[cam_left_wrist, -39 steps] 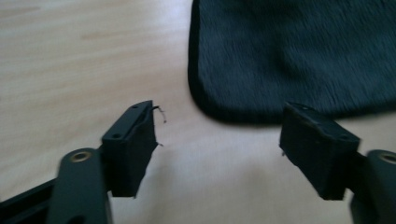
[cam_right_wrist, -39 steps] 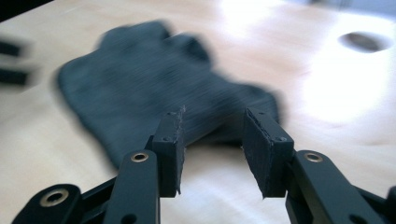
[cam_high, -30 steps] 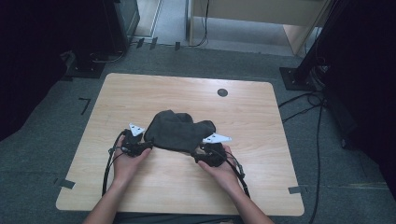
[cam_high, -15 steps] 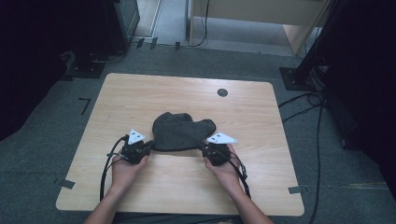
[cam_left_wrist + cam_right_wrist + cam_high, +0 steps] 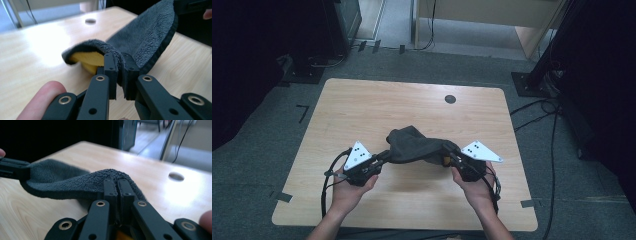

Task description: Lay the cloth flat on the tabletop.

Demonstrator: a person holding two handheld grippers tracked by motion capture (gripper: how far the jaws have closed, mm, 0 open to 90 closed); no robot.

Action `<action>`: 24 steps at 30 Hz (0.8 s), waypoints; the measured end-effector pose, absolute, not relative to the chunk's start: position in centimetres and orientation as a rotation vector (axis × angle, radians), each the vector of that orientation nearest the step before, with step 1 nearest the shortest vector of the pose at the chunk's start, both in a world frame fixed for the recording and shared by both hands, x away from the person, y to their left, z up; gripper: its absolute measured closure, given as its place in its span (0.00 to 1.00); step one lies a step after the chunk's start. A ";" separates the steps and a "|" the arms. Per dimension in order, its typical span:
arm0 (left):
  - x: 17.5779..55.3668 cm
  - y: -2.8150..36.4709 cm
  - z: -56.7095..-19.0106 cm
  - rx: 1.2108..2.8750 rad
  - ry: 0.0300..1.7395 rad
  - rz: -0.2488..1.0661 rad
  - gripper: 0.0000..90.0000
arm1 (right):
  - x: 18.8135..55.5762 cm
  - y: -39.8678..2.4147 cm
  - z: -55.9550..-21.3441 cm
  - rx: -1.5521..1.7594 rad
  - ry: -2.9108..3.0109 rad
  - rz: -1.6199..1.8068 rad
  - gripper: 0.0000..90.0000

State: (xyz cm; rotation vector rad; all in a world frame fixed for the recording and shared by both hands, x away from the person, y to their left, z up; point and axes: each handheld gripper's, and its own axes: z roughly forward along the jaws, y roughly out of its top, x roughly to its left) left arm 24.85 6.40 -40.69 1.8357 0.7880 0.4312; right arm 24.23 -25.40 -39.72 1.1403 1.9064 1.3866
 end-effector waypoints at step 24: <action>27.8 5.1 -44.9 1.884 0.872 0.471 0.94 | 26.5 -24.8 -42.4 1.183 1.922 1.193 0.97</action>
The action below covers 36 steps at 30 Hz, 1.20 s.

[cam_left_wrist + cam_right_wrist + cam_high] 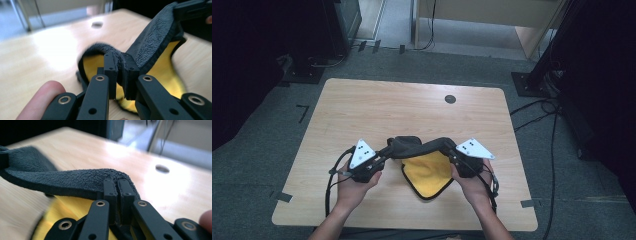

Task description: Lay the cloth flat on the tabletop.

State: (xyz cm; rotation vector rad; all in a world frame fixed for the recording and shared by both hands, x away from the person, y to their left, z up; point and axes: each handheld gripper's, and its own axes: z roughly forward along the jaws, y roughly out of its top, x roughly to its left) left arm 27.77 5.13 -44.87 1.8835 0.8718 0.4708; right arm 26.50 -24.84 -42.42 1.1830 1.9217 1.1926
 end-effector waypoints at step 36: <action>28.0 2.8 -46.9 2.057 0.851 0.279 0.94 | 28.6 -24.0 -46.9 1.130 2.397 1.105 0.99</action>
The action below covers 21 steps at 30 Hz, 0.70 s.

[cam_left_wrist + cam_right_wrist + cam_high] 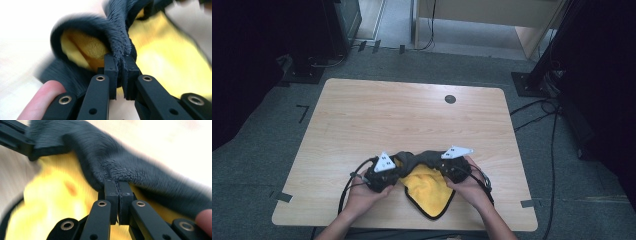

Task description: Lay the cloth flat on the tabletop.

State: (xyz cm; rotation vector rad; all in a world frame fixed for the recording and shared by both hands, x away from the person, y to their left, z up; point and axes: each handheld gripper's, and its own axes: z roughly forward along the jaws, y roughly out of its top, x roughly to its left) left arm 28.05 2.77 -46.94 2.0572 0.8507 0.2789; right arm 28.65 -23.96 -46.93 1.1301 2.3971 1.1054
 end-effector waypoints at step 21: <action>35.2 6.0 -48.9 1.848 1.242 0.472 0.55 | 33.3 -26.7 -46.6 1.399 1.984 1.198 0.57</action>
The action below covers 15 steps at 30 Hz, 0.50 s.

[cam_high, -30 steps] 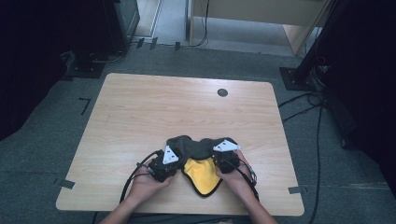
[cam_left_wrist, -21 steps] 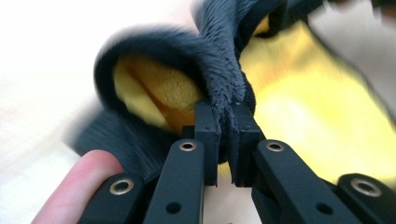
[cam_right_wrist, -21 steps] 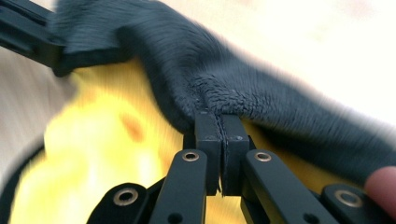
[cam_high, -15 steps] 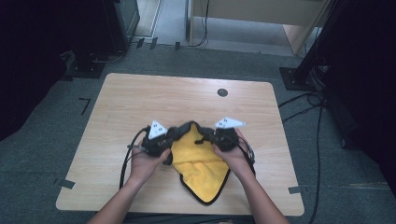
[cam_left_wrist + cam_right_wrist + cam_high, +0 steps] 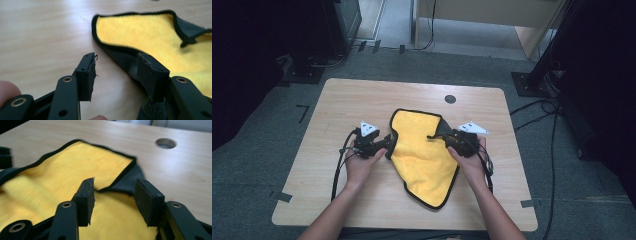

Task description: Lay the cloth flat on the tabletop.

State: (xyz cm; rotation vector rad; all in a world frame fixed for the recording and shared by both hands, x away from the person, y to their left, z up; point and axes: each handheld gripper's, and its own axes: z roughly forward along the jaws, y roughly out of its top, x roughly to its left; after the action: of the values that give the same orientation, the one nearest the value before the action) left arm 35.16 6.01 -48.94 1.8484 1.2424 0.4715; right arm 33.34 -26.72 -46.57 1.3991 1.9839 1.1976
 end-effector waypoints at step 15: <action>31.3 7.5 -50.1 1.853 1.138 0.365 0.53 | 26.8 -23.2 -51.7 1.305 2.274 1.087 0.54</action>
State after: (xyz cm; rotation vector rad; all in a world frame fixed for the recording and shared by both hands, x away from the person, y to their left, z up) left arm 31.29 7.46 -50.05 1.8531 1.1384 0.3646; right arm 26.84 -23.16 -51.65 1.3047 2.2735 1.0871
